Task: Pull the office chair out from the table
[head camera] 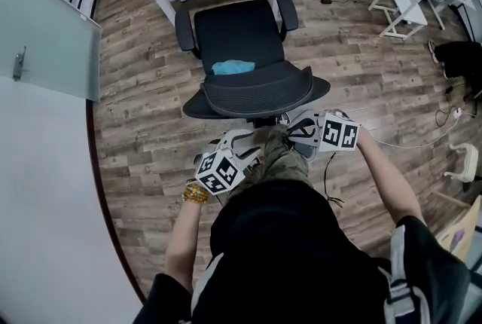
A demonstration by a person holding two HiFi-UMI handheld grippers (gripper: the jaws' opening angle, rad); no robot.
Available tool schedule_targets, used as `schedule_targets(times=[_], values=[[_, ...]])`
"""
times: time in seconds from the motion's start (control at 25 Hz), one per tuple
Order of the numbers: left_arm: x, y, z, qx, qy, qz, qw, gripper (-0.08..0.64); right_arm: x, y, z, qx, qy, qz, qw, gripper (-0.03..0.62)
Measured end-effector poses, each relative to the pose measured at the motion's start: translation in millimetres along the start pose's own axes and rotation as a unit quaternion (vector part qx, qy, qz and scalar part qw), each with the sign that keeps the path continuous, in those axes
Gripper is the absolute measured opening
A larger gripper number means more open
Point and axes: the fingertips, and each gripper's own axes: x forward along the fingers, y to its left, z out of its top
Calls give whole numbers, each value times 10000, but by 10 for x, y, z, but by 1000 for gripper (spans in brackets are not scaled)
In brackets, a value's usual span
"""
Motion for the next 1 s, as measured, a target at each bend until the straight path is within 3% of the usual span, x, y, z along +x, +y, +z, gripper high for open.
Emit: schedule_targets(times=[0.08,0.12,0.2,0.28,0.4,0.48,0.56,0.64,0.76,0.88,1.0], values=[[-199,-195,431,-320,-864,-642,9937,178,-148,215,376,-7,-366,501,9981,32],[-339,-204,690,-361,-1302,-735,9881,169,-247,280,602,-93,-641,649,9958,31],[-656,-83,1176,-272,-2017,-550,9775,156,-490,300,1121,-338,-1403,661,9873,28],[-986,170,1571,-178,-2577,-36,9661,144,-788,191,1674,-375,-2341,306,9710,28],[-1418,704,1899,-502,-3075,1010,9448,120,-1248,-134,2261,-334,-3394,-591,9382,28],[-1654,1079,2040,-507,-3402,1822,9211,111,-1565,-419,2545,-385,-4086,-1430,9006,28],[-1840,1420,2117,-681,-3736,2593,8880,109,-1799,-697,2705,-308,-4518,-2416,8582,28],[-1937,1683,2088,-978,-3803,3183,8629,107,-1907,-927,2764,-217,-4559,-3339,8248,28],[-1975,1921,1995,-1129,-3637,3810,8425,107,-1895,-1192,2708,135,-4386,-4135,7978,28],[-1967,2026,1931,-1065,-3431,4206,8331,103,-1778,-1338,2611,522,-4305,-4341,7897,28],[-1907,2058,1868,-997,-3171,4329,8379,100,-1635,-1388,2513,681,-4140,-4400,7939,28]])
